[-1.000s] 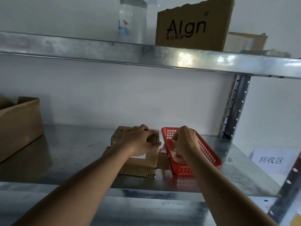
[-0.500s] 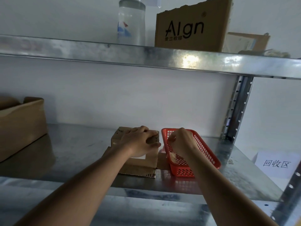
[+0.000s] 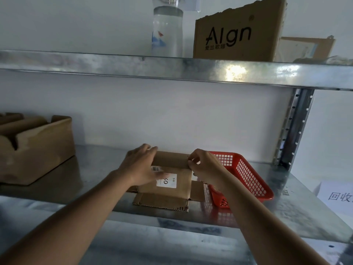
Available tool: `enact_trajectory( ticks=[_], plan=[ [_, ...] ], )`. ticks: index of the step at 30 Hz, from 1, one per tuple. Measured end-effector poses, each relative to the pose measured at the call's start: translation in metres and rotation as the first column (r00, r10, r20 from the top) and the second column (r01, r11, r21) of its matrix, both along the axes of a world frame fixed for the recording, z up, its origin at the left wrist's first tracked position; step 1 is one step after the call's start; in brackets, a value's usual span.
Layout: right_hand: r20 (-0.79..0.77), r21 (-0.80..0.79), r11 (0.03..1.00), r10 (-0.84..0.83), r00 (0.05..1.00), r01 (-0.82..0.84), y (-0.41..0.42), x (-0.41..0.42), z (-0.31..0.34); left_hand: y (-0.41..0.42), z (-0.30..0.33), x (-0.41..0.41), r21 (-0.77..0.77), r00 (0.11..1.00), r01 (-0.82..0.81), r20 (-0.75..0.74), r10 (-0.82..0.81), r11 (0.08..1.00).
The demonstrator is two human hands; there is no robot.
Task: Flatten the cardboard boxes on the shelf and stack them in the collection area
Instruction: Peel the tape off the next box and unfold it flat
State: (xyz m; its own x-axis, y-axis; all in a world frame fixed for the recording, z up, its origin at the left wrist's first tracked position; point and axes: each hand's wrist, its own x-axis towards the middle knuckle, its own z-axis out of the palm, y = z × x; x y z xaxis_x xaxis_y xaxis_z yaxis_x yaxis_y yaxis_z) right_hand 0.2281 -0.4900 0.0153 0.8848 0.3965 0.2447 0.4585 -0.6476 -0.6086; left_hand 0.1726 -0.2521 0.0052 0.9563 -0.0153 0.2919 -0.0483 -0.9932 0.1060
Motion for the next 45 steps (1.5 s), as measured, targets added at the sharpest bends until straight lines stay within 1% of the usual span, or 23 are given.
enact_trajectory(
  ticks=[2,4,8,9,11,13,15,16,17,18,19,21,24,26,28,29,31,33,34,37,40,43,45],
  plan=[
    [-0.121,0.126,0.992,0.016,0.993,-0.001,0.009,-0.004,0.001,0.014,-0.004,-0.005,-0.146,0.997,-0.065,-0.058,0.057,0.987],
    [-0.247,0.253,0.967,0.042,0.968,0.023,0.02,-0.008,0.005,0.024,-0.01,-0.009,-0.266,0.998,-0.045,-0.045,0.034,0.963],
    [-0.382,0.371,0.923,0.054,0.923,0.1,0.033,-0.013,0.015,0.04,-0.013,-0.019,-0.381,0.987,0.099,0.153,-0.043,0.919],
    [-0.394,0.387,0.917,0.065,0.917,0.101,0.034,-0.013,0.016,0.044,-0.012,-0.022,-0.396,0.98,0.123,0.191,-0.05,0.91],
    [-0.399,0.379,0.924,0.119,0.909,0.045,0.033,-0.013,0.017,0.049,-0.012,-0.026,-0.404,0.97,0.158,0.233,-0.065,0.901],
    [-0.374,0.34,0.94,0.16,0.914,-0.025,0.032,-0.012,0.016,0.053,-0.013,-0.029,-0.415,0.962,0.193,0.258,-0.089,0.889],
    [-0.313,0.284,0.957,0.142,0.939,-0.05,0.035,-0.011,0.012,0.055,-0.013,-0.033,-0.459,0.957,0.219,0.275,-0.097,0.861],
    [-0.221,0.216,0.975,0.105,0.97,-0.056,0.039,-0.01,0.01,0.057,-0.012,-0.035,-0.472,0.953,0.234,0.282,-0.106,0.85],
    [-0.095,0.11,0.992,0.071,0.993,-0.061,0.042,-0.01,0.008,0.058,-0.011,-0.038,-0.473,0.949,0.254,0.29,-0.123,0.844],
    [0.019,0.007,0.998,0.066,0.998,-0.066,0.045,-0.01,0.007,0.059,-0.011,-0.04,-0.47,0.947,0.268,0.289,-0.14,0.841],
    [0.088,-0.061,0.996,0.075,0.993,-0.07,0.047,-0.01,0.006,0.06,-0.01,-0.043,-0.465,0.95,0.268,0.271,-0.152,0.844],
    [0.099,-0.122,0.99,0.082,0.992,-0.07,0.05,-0.01,0.006,0.06,-0.008,-0.049,-0.435,0.971,0.223,0.182,-0.158,0.872],
    [0.083,-0.213,0.976,0.072,0.994,-0.053,0.054,-0.011,0.008,0.06,-0.006,-0.053,-0.324,0.987,0.149,-0.006,-0.159,0.934],
    [0.12,-0.272,0.962,0.056,0.991,-0.022,0.059,-0.014,0.01,0.057,-0.002,-0.053,-0.235,0.989,0.123,-0.051,-0.138,0.964],
    [0.164,-0.309,0.951,0.034,0.986,0.019,0.062,-0.017,0.011,0.056,0.001,-0.054,-0.141,0.992,0.103,-0.056,-0.112,0.985],
    [0.179,-0.317,0.948,0.023,0.984,0.035,0.063,-0.018,0.011,0.055,0.003,-0.055,-0.117,0.993,0.099,-0.05,-0.105,0.988],
    [0.187,-0.312,0.949,0.01,0.982,0.05,0.065,-0.019,0.011,0.054,0.005,-0.057,-0.125,0.993,0.12,0.004,-0.121,0.985],
    [0.188,-0.278,0.96,0.011,0.982,0.042,0.067,-0.022,0.011,0.055,0.005,-0.058,-0.144,0.979,0.172,0.131,-0.154,0.974],
    [0.185,-0.251,0.967,0.01,0.983,0.038,0.068,-0.022,0.011,0.056,0.004,-0.058,-0.147,0.97,0.175,0.193,-0.146,0.974],
    [0.151,-0.113,0.993,-0.005,0.988,0.022,0.068,-0.025,0.011,0.058,0.004,-0.057,-0.19,0.951,0.116,0.303,-0.054,0.975],
    [0.176,0.056,0.998,-0.045,0.983,0.035,0.066,-0.026,0.01,0.063,0.002,-0.051,-0.275,0.924,0.036,0.376,0.073,0.961],
    [0.199,0.135,0.99,-0.076,0.977,0.049,0.064,-0.026,0.009,0.072,0.0,-0.044,-0.383,0.899,0.009,0.407,0.16,0.924],
    [0.219,0.173,0.983,-0.103,0.97,0.066,0.063,-0.025,0.006,0.079,-0.001,-0.038,-0.475,0.883,0.02,0.422,0.208,0.88]
  ],
)
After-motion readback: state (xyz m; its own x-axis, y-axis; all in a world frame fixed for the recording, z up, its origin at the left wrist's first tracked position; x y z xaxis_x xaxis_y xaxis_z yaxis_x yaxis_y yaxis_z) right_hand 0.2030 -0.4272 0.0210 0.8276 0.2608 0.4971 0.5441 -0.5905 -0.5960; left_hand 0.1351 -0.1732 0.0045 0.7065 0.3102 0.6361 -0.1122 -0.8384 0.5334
